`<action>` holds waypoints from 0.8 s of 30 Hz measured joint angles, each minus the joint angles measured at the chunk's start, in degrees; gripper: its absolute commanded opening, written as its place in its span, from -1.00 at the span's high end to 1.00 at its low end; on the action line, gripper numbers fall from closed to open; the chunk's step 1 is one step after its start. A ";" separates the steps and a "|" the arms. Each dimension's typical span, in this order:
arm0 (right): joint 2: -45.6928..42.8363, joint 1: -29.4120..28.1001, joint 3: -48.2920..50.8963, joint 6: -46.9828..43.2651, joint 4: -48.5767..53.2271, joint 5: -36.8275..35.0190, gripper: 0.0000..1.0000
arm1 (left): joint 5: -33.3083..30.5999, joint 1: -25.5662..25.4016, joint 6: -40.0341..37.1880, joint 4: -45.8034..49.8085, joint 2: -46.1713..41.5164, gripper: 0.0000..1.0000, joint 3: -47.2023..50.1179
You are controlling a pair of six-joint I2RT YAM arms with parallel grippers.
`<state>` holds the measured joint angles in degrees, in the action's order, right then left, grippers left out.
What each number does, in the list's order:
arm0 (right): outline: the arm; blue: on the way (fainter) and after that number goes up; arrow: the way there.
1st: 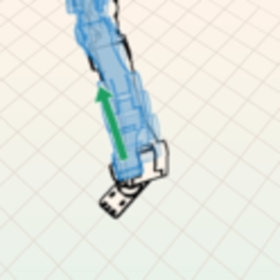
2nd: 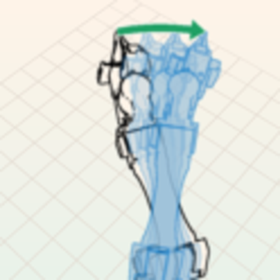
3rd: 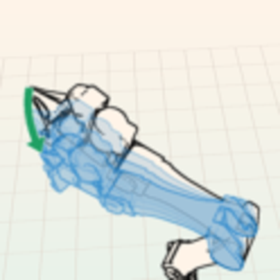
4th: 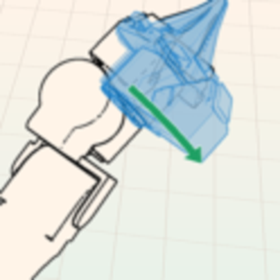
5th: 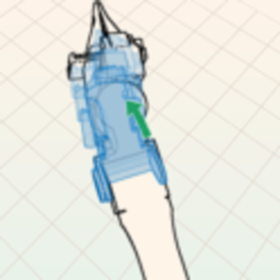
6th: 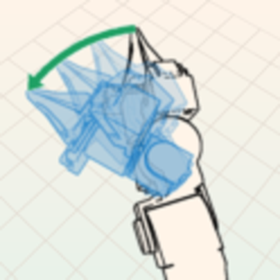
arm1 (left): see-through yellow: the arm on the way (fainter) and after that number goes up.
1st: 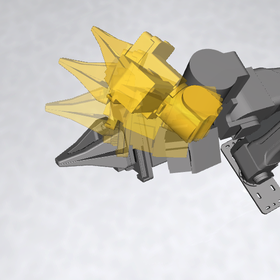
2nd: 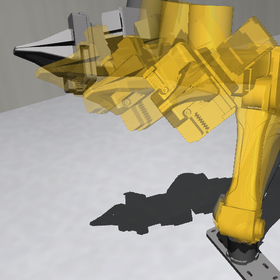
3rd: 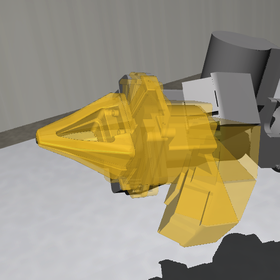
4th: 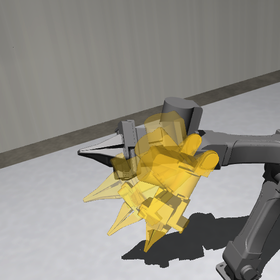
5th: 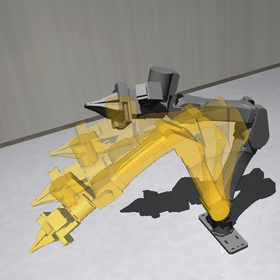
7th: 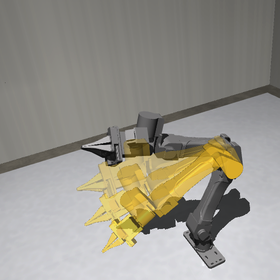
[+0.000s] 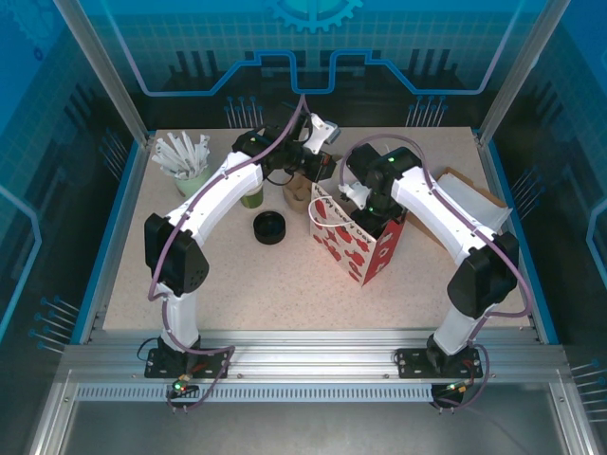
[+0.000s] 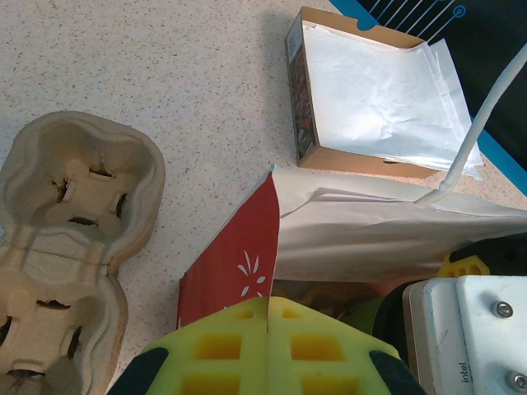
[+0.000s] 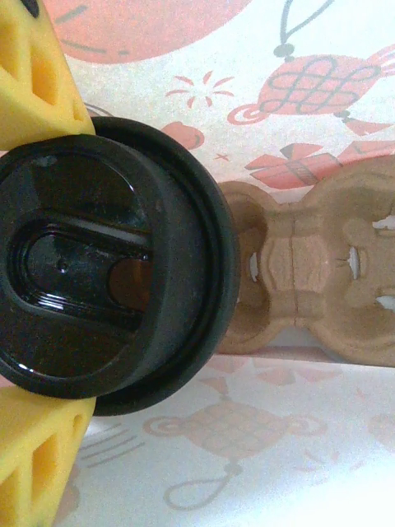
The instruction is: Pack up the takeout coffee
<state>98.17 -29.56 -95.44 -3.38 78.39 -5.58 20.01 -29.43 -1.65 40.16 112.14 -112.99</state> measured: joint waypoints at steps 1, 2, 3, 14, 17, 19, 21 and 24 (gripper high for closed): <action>0.00 0.00 0.00 0.00 0.00 -0.02 0.27 | 0.00 0.00 0.00 0.00 0.00 1.00 0.00; 0.00 0.00 0.00 0.00 0.00 -0.02 0.27 | 0.00 0.00 0.00 0.00 0.00 1.00 0.00; 0.00 0.00 0.00 0.00 0.00 -0.02 0.27 | 0.00 0.00 0.00 0.00 -0.02 1.00 0.00; 0.00 0.00 -0.07 -0.02 0.20 -0.07 0.27 | 0.00 0.00 -0.02 -0.02 0.00 1.00 0.02; 0.00 0.00 -0.22 -0.02 0.22 -0.09 0.27 | 0.00 0.00 -0.02 -0.02 0.00 1.00 0.02; 0.00 0.00 -0.26 -0.02 0.24 -0.22 0.27 | 0.00 0.00 -0.04 -0.02 0.00 1.00 0.02; 0.00 0.00 -0.28 -0.02 0.35 -0.24 0.27 | 0.00 0.00 -0.04 -0.02 0.00 1.00 0.02; 0.00 0.00 -0.42 -0.02 0.61 -0.26 0.27 | 0.00 0.00 -0.04 -0.02 0.00 1.00 0.02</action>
<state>98.17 -29.56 -95.85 -3.40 79.00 -5.85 20.01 -29.43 -1.69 40.14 112.14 -112.97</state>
